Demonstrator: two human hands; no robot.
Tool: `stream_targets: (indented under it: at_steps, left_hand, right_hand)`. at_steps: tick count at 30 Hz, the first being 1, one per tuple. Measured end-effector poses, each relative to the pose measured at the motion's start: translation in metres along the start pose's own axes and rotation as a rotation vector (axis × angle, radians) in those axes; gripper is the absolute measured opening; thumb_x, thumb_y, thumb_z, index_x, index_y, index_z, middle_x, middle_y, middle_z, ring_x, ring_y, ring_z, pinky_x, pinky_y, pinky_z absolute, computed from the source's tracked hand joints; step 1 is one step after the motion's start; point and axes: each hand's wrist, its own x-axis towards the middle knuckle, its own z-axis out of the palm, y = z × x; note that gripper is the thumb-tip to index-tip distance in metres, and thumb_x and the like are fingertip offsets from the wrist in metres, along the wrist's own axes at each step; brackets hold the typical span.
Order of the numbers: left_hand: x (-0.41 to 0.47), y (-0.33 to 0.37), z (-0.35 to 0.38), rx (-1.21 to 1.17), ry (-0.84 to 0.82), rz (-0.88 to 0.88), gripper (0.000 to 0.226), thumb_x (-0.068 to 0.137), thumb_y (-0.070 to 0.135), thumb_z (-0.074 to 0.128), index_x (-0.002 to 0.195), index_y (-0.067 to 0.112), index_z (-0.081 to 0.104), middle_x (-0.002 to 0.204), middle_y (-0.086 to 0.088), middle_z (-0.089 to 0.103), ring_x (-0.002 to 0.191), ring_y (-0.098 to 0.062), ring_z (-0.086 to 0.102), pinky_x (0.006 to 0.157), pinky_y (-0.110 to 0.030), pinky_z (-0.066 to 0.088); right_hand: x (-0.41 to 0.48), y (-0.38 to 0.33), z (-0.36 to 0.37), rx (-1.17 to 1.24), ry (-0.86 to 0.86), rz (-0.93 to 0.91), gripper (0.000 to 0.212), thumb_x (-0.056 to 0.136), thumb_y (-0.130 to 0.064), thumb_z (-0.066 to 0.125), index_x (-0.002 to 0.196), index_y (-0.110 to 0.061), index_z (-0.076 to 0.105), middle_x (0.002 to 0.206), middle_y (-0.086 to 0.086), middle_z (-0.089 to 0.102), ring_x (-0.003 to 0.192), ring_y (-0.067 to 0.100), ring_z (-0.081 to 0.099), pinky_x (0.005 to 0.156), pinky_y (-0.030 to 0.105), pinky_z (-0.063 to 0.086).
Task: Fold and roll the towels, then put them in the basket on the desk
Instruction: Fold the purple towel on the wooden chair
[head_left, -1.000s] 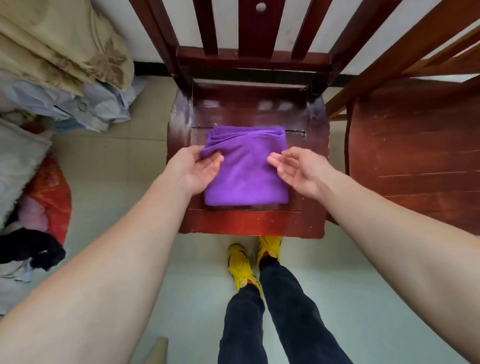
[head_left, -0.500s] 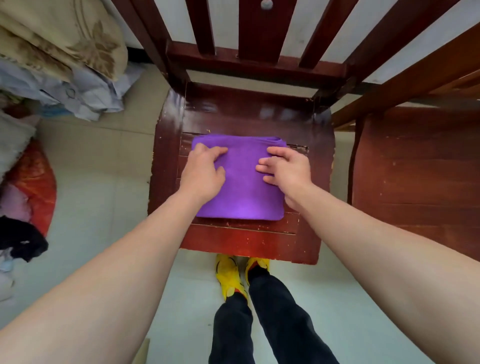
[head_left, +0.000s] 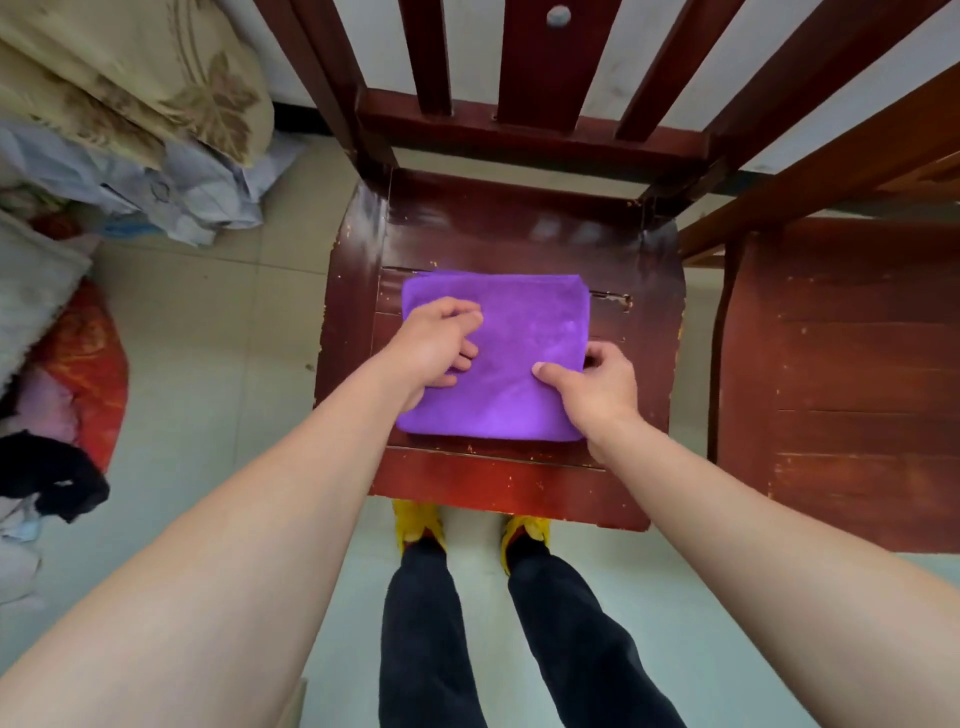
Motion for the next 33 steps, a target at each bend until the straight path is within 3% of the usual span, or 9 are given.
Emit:
stream_targets:
  at_steps: [2,5,11,15,19,23,28,30,33]
  left_hand:
    - [-0.001,0.002,-0.004,-0.066,-0.066,-0.051,0.027,0.096,0.042,0.046,0.117,0.030,0.057,0.087,-0.004,0.063,0.077,-0.018,0.060,0.076,-0.035,0.050]
    - [-0.005,0.000,-0.008,-0.218,-0.093,-0.114,0.034,0.096,0.047,0.043,0.119,0.026,0.056,0.092,-0.007,0.064,0.084,-0.022,0.062,0.083,-0.041,0.049]
    - [-0.010,0.003,-0.065,-0.369,0.095,-0.070,0.026,0.098,0.038,0.043,0.104,0.017,0.057,0.080,-0.005,0.062,0.070,-0.018,0.060,0.065,-0.030,0.048]
    - [-0.013,-0.002,-0.113,-0.302,0.135,-0.055,0.019,0.098,0.033,0.045,0.096,0.019,0.057,0.076,-0.006,0.061,0.066,-0.018,0.059,0.059,-0.028,0.044]
    - [-0.013,-0.006,-0.132,-0.156,0.148,-0.035,0.010,0.094,0.016,0.049,0.091,0.014,0.059,0.071,-0.007,0.060,0.059,-0.018,0.057,0.055,-0.026,0.043]
    - [-0.018,-0.010,-0.117,-0.020,-0.036,-0.002,0.020,0.090,0.003,0.045,0.087,0.012,0.063,0.074,-0.009,0.063,0.060,-0.019,0.058,0.054,-0.024,0.045]
    - [-0.003,0.004,-0.075,0.175,-0.251,0.043,0.028,0.090,-0.001,0.047,0.108,0.012,0.065,0.085,-0.007,0.060,0.065,-0.015,0.053,0.055,-0.023,0.043]
    - [0.004,0.011,-0.060,0.274,-0.304,0.071,0.035,0.090,-0.002,0.046,0.118,0.013,0.062,0.087,-0.009,0.055,0.062,-0.014,0.047,0.053,-0.022,0.038]
    - [0.010,0.019,-0.042,0.429,-0.398,0.094,0.042,0.092,-0.001,0.041,0.125,0.018,0.058,0.084,-0.009,0.057,0.061,-0.015,0.049,0.053,-0.022,0.037]
  right_hand:
    - [-0.008,-0.011,-0.005,-0.068,0.016,-0.111,0.042,0.065,-0.036,0.078,0.098,-0.029,0.054,0.095,-0.005,0.069,0.086,0.021,0.065,0.080,0.040,0.053]
    - [-0.029,-0.031,-0.013,-0.373,0.074,-0.291,0.038,0.079,-0.029,0.068,0.109,-0.025,0.044,0.099,0.000,0.066,0.088,0.029,0.060,0.070,0.032,0.038]
    - [-0.067,-0.063,0.010,-0.694,0.026,-0.523,0.046,0.085,-0.035,0.061,0.124,-0.025,0.037,0.119,0.001,0.056,0.097,0.035,0.062,0.068,0.036,0.036]
    - [-0.079,-0.063,0.044,-0.849,-0.009,-0.595,0.046,0.086,-0.033,0.059,0.126,-0.023,0.040,0.117,0.004,0.050,0.094,0.031,0.062,0.065,0.036,0.041]
    - [-0.079,-0.059,0.068,-0.789,-0.067,-0.481,0.041,0.086,-0.026,0.059,0.124,-0.023,0.042,0.116,0.006,0.051,0.095,0.036,0.062,0.072,0.039,0.046]
    - [-0.065,-0.052,0.059,-0.603,0.029,-0.382,0.038,0.085,-0.029,0.062,0.119,-0.023,0.048,0.117,0.004,0.056,0.098,0.036,0.061,0.075,0.039,0.045]
    - [-0.034,-0.037,0.024,-0.322,0.195,-0.150,0.034,0.086,-0.034,0.066,0.116,-0.022,0.055,0.110,0.002,0.066,0.103,0.030,0.062,0.084,0.038,0.048]
    - [-0.027,-0.032,0.016,-0.280,0.222,-0.056,0.046,0.085,-0.041,0.067,0.124,-0.022,0.051,0.116,0.002,0.065,0.109,0.029,0.060,0.087,0.038,0.046]
    - [-0.026,-0.024,0.014,-0.372,0.163,0.055,0.083,0.067,-0.062,0.074,0.134,-0.027,0.040,0.127,0.001,0.057,0.117,0.028,0.056,0.091,0.041,0.045]
